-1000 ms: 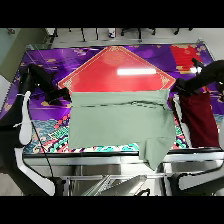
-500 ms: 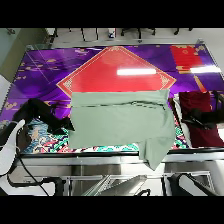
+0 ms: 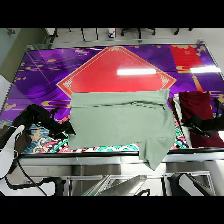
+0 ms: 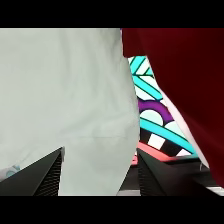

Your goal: Fold the shirts.

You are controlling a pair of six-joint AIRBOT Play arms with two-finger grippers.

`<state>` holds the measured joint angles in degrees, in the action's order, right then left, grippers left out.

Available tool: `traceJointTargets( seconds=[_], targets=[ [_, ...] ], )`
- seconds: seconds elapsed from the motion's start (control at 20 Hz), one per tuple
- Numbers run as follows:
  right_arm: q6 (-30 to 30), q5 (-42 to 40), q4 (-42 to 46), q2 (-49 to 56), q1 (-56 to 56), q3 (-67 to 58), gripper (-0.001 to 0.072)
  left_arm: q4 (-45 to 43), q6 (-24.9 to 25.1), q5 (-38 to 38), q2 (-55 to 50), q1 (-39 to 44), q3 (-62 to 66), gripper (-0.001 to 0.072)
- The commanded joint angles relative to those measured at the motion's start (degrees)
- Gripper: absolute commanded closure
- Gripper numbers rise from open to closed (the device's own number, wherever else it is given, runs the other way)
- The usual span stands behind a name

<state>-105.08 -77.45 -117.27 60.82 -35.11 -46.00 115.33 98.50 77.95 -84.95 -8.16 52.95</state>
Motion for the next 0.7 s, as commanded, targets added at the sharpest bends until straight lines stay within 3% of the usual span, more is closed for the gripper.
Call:
traceJointTargets(
  seconds=[0.0,0.3,0.65],
  targets=[
    [-0.17,-0.09,0.02,-0.09,-0.09,1.75,0.0186,-0.28,0.52,1.07,0.66,-0.87,0.26,0.0115],
    [-0.13,1.03,0.0,-0.07,-0.09,4.74,0.0186,0.11,0.55,0.39,1.42,-3.91,-2.16,0.0115],
    [0.04,0.98,0.0,-0.07,-0.09,4.92,0.0186,6.38,3.91,-5.57,1.42,0.72,-8.59,0.0116]
  ],
)
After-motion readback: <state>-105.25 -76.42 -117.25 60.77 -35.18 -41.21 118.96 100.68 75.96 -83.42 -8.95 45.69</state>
